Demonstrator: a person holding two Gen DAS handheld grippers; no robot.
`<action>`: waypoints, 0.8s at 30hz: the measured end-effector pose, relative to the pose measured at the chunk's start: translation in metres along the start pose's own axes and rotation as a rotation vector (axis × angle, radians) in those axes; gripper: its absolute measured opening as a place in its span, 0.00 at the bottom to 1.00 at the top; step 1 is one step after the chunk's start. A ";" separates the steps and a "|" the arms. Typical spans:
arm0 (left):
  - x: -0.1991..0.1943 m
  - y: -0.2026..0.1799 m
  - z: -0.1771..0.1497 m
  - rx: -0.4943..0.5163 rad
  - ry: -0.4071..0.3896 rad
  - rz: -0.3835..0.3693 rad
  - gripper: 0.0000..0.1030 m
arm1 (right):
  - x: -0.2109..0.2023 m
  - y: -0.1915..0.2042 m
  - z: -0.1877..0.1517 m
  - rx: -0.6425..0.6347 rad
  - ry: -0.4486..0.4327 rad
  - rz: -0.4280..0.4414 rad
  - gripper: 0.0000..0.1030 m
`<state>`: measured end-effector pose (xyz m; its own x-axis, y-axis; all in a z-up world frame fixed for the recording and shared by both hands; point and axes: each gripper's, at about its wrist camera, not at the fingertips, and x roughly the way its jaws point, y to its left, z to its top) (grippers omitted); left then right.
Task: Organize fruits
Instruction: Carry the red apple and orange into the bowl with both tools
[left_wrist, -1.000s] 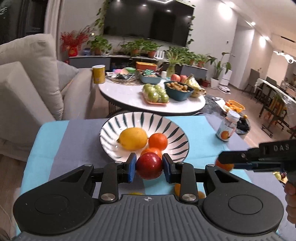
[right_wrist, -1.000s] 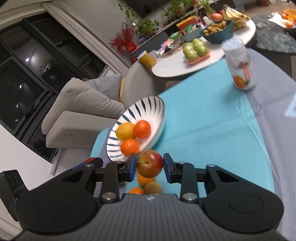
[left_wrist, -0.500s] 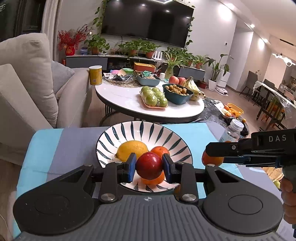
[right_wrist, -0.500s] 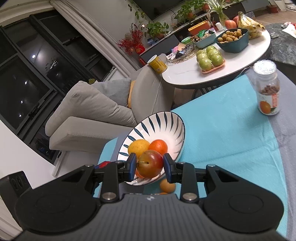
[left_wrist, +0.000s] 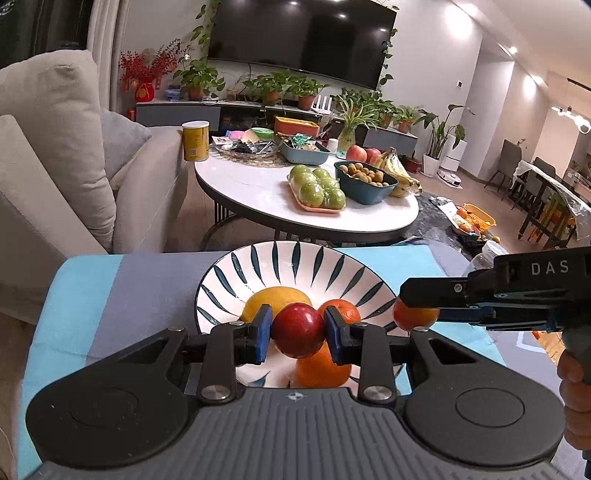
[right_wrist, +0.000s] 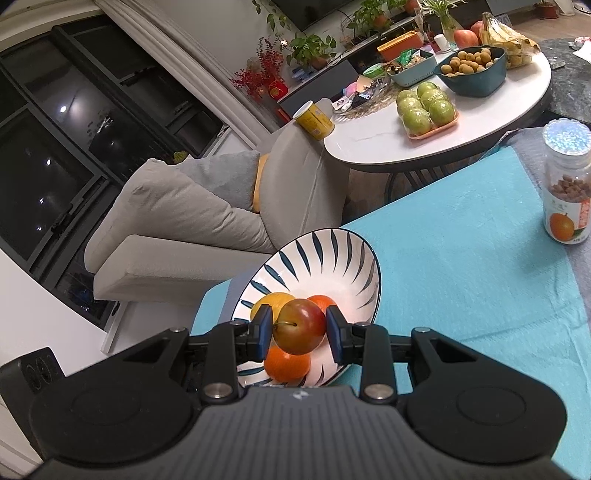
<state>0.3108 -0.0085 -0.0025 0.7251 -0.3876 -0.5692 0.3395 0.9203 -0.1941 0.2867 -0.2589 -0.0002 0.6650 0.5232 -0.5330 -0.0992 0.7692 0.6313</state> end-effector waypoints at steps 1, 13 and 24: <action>0.002 0.001 0.000 -0.002 0.003 -0.003 0.28 | 0.002 0.000 0.001 0.002 0.003 0.000 0.38; 0.023 0.012 -0.002 -0.019 0.033 -0.007 0.28 | 0.021 -0.008 0.006 0.041 0.030 -0.003 0.38; 0.025 0.017 -0.006 -0.015 0.039 -0.003 0.28 | 0.029 -0.012 0.007 0.054 0.042 -0.003 0.39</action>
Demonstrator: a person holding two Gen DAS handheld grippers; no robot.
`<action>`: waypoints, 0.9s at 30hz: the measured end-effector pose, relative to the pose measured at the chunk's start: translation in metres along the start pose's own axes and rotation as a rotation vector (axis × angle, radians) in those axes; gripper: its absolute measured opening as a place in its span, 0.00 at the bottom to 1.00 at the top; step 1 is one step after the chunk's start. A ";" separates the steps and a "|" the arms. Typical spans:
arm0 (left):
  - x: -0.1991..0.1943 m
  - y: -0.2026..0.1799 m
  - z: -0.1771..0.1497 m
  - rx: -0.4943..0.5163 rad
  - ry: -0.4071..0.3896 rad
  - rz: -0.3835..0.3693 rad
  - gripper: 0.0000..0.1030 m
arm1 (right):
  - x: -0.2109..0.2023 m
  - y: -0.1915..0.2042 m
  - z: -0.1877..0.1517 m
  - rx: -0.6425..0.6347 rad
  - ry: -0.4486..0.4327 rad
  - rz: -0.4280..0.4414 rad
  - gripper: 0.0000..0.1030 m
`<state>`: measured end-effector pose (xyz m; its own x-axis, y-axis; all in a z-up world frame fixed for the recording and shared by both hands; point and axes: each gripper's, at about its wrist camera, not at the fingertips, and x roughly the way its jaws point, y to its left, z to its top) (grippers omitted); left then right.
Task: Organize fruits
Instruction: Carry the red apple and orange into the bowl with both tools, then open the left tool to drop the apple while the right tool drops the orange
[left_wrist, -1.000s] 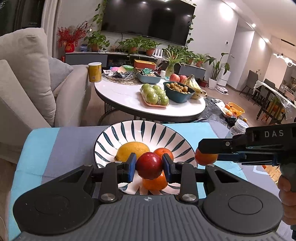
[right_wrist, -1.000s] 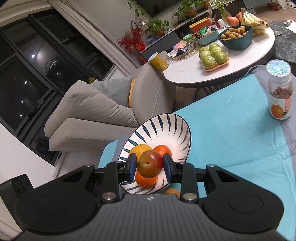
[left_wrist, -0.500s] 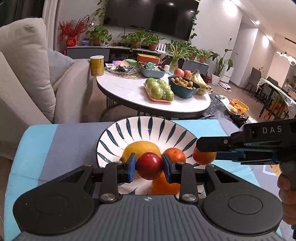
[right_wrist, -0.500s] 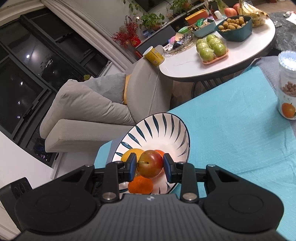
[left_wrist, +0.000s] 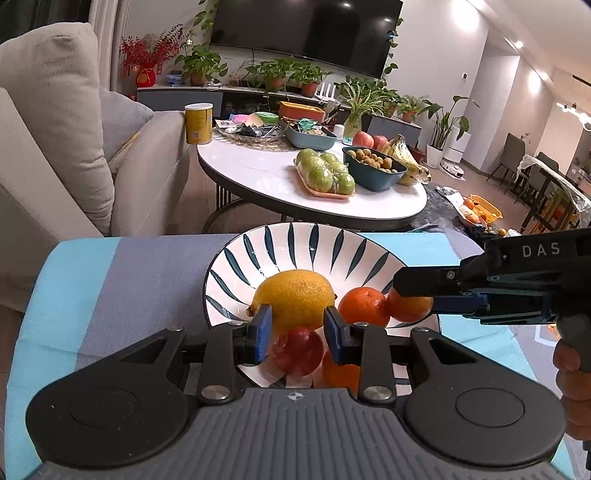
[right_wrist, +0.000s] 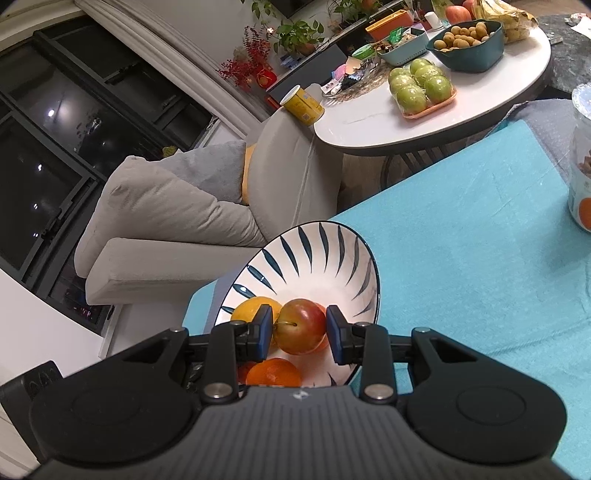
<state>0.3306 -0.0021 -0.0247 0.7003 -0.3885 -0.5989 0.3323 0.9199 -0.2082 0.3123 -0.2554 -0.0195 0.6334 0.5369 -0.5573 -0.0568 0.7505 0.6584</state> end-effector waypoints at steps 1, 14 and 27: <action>0.000 0.000 0.000 -0.004 0.002 -0.003 0.28 | 0.000 -0.001 0.000 0.009 0.002 -0.001 0.39; -0.016 -0.004 -0.009 0.005 0.004 -0.006 0.28 | -0.012 0.006 -0.009 -0.009 -0.008 -0.079 0.44; -0.035 -0.009 -0.018 0.005 0.000 -0.005 0.28 | -0.025 0.014 -0.023 -0.022 -0.003 -0.076 0.46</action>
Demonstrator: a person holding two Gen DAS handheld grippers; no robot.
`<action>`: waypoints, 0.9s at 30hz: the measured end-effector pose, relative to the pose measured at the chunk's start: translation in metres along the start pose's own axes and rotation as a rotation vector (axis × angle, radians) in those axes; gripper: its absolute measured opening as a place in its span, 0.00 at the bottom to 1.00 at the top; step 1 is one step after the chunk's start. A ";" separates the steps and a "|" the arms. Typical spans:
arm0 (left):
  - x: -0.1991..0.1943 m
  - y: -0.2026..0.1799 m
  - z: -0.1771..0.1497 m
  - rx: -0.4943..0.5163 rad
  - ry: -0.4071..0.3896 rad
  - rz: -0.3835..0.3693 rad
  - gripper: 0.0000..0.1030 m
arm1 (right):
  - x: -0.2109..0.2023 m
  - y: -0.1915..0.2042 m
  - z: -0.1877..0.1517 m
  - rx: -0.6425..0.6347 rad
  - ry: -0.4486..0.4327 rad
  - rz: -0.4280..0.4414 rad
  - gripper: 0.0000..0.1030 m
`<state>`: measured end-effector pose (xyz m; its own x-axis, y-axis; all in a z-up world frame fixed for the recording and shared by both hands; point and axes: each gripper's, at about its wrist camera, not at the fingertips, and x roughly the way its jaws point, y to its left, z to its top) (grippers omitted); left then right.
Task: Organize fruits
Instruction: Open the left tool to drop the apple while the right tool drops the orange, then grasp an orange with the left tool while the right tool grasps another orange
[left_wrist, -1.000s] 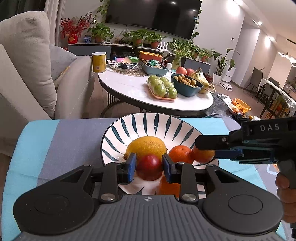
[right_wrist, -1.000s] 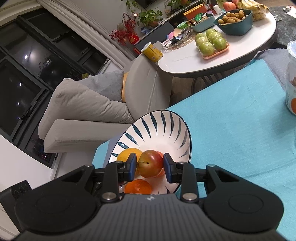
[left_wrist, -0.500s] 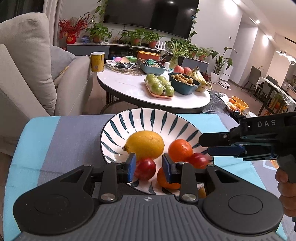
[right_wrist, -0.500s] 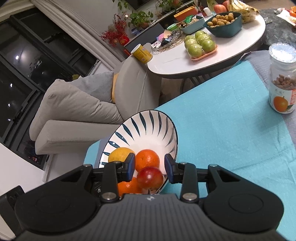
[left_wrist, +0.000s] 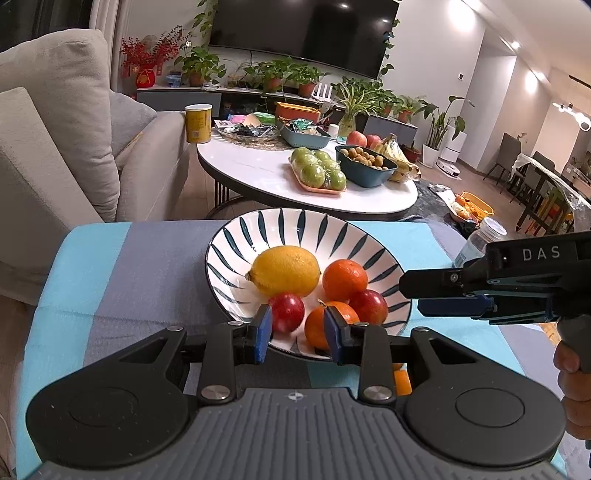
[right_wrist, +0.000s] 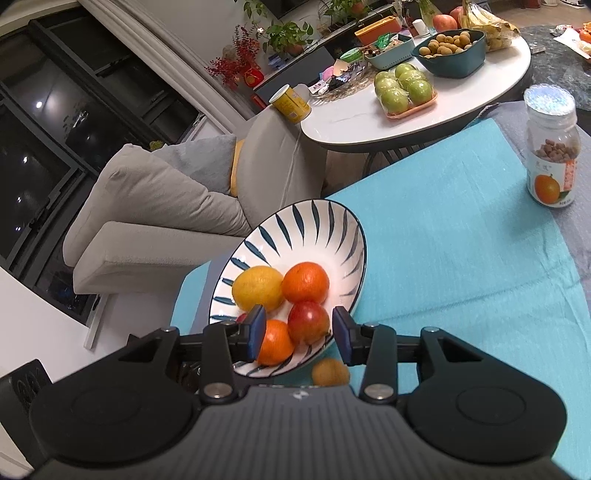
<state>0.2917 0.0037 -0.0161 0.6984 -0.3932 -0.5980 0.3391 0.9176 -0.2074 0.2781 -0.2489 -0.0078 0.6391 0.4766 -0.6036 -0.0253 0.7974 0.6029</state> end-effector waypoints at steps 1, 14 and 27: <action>-0.001 -0.001 -0.001 0.004 0.002 -0.002 0.28 | -0.001 0.000 -0.001 0.001 0.001 0.000 0.46; -0.013 -0.011 -0.016 0.014 0.018 -0.007 0.28 | -0.009 -0.002 -0.023 0.015 0.030 0.001 0.47; -0.022 -0.016 -0.031 0.014 0.029 -0.005 0.28 | -0.017 -0.004 -0.038 0.015 0.041 0.001 0.47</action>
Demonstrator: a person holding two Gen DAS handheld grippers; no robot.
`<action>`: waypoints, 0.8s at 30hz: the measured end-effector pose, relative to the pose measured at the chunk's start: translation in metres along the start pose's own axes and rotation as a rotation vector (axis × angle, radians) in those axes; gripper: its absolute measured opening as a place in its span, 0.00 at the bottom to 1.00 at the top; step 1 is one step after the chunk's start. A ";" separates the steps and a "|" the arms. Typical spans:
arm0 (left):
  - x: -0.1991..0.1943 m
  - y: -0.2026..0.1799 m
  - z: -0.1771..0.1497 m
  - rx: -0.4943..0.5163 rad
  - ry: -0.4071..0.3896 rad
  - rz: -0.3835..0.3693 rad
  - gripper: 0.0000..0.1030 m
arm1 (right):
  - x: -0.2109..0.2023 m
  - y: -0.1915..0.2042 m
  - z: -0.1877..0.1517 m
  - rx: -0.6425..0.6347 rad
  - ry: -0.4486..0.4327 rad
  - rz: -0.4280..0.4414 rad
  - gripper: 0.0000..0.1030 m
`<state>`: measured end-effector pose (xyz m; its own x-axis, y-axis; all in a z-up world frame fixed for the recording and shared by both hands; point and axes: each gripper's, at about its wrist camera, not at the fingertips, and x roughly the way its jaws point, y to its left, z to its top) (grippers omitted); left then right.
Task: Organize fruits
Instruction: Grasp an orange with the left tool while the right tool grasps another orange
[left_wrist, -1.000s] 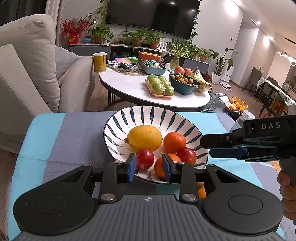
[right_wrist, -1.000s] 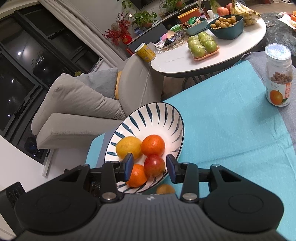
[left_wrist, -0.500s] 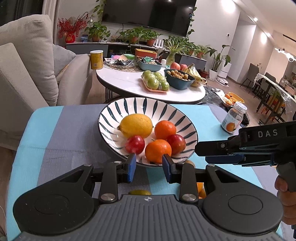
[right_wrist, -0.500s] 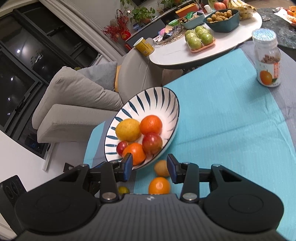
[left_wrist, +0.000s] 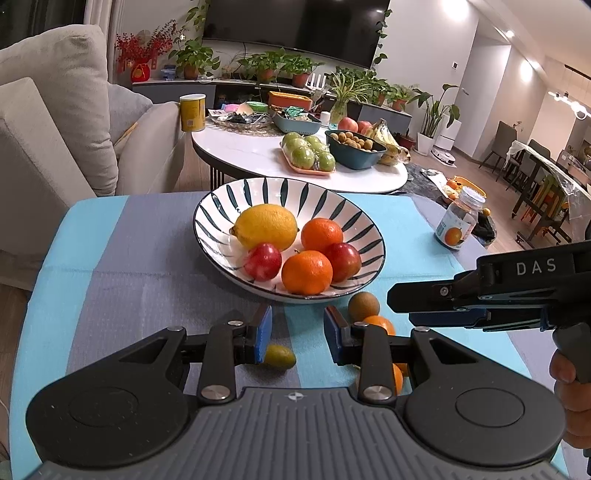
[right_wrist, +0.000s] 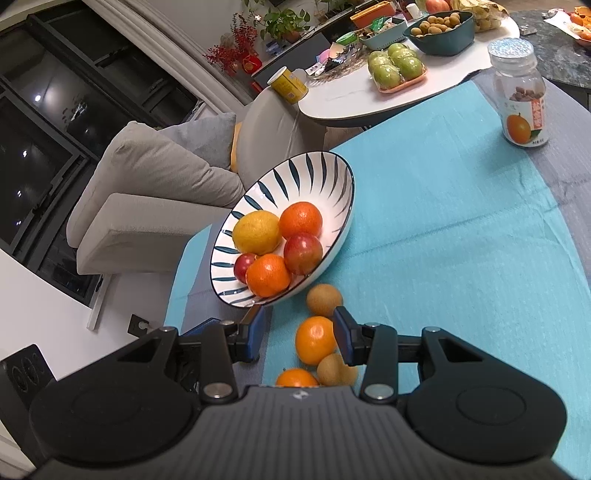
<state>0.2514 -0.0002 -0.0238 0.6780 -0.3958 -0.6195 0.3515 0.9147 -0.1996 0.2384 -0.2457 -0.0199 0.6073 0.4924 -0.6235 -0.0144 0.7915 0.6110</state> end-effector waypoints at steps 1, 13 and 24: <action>-0.001 0.000 -0.001 -0.001 0.001 0.000 0.28 | 0.000 0.000 -0.001 0.001 0.001 -0.001 0.47; -0.004 -0.006 -0.014 0.005 0.024 -0.007 0.29 | -0.001 -0.005 -0.013 0.014 0.021 0.007 0.49; -0.008 -0.022 -0.028 0.054 0.044 -0.073 0.41 | 0.018 -0.002 -0.016 -0.026 0.007 -0.018 0.42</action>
<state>0.2200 -0.0149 -0.0353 0.6206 -0.4562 -0.6377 0.4343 0.8772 -0.2049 0.2361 -0.2322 -0.0399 0.6020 0.4801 -0.6381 -0.0241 0.8097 0.5864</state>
